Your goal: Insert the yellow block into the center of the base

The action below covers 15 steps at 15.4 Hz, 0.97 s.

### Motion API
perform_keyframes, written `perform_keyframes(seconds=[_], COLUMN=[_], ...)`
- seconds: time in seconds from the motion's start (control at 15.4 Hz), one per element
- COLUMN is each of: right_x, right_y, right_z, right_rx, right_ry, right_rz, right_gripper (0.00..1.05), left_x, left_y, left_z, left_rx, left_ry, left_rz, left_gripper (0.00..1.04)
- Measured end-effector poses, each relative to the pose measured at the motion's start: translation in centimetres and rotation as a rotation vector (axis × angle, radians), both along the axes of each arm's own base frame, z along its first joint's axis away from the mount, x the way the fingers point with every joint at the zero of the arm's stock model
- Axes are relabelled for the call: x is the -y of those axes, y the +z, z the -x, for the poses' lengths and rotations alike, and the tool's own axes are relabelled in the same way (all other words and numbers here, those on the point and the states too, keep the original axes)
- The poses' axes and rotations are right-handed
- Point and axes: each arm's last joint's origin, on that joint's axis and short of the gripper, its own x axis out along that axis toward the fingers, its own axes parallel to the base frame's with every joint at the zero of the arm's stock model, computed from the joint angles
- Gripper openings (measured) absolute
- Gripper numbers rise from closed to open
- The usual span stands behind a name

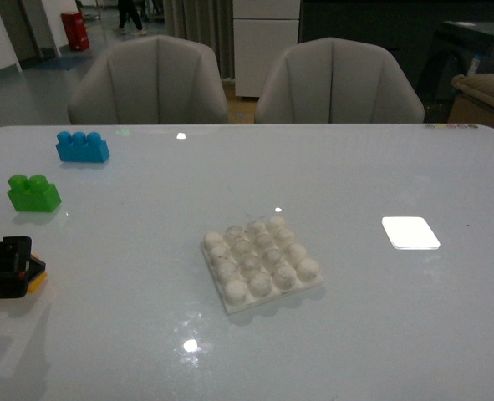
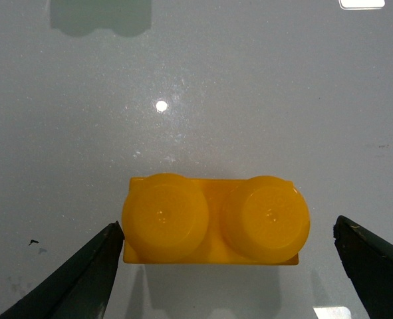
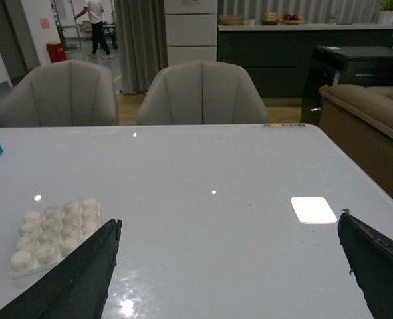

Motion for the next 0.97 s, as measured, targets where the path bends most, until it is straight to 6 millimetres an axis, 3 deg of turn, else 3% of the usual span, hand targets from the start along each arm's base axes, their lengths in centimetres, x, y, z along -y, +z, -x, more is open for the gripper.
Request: perform_keyframes(seconds=[0.13, 0.19, 0.52, 0.71, 0.84, 0.91, 0.97], right_x=[0.0, 0.0, 0.0, 0.0, 0.0, 0.0, 0.0], right_y=[0.0, 0.0, 0.0, 0.0, 0.0, 0.0, 0.0], right_z=[0.0, 0.0, 0.0, 0.0, 0.0, 0.0, 0.0], right_rx=[0.0, 0.0, 0.0, 0.0, 0.0, 0.0, 0.0], right_ry=[0.0, 0.0, 0.0, 0.0, 0.0, 0.0, 0.0], right_rz=[0.0, 0.0, 0.0, 0.0, 0.0, 0.0, 0.0], right_gripper=[0.98, 0.98, 0.98, 0.98, 0.98, 0.98, 0.98], left_x=[-0.1, -0.1, 0.3, 1.7, 4.2, 8.3, 15.1], left_y=[0.0, 0.0, 0.1, 2.3, 4.7, 7.3, 8.9], left_z=[-0.1, -0.2, 0.4, 1.2, 1.9, 2.5, 2.5], left_rx=[0.012, 0.022, 0.023, 0.064, 0.086, 0.138, 0.175], left_ry=[0.015, 0.025, 0.032, 0.018, -0.022, -0.068, -0.157], left_rz=[-0.009, -0.005, 0.003, -0.001, -0.001, 0.006, 0.042], left_gripper=[0.73, 0.67, 0.64, 0.64, 0.64, 0.63, 0.63])
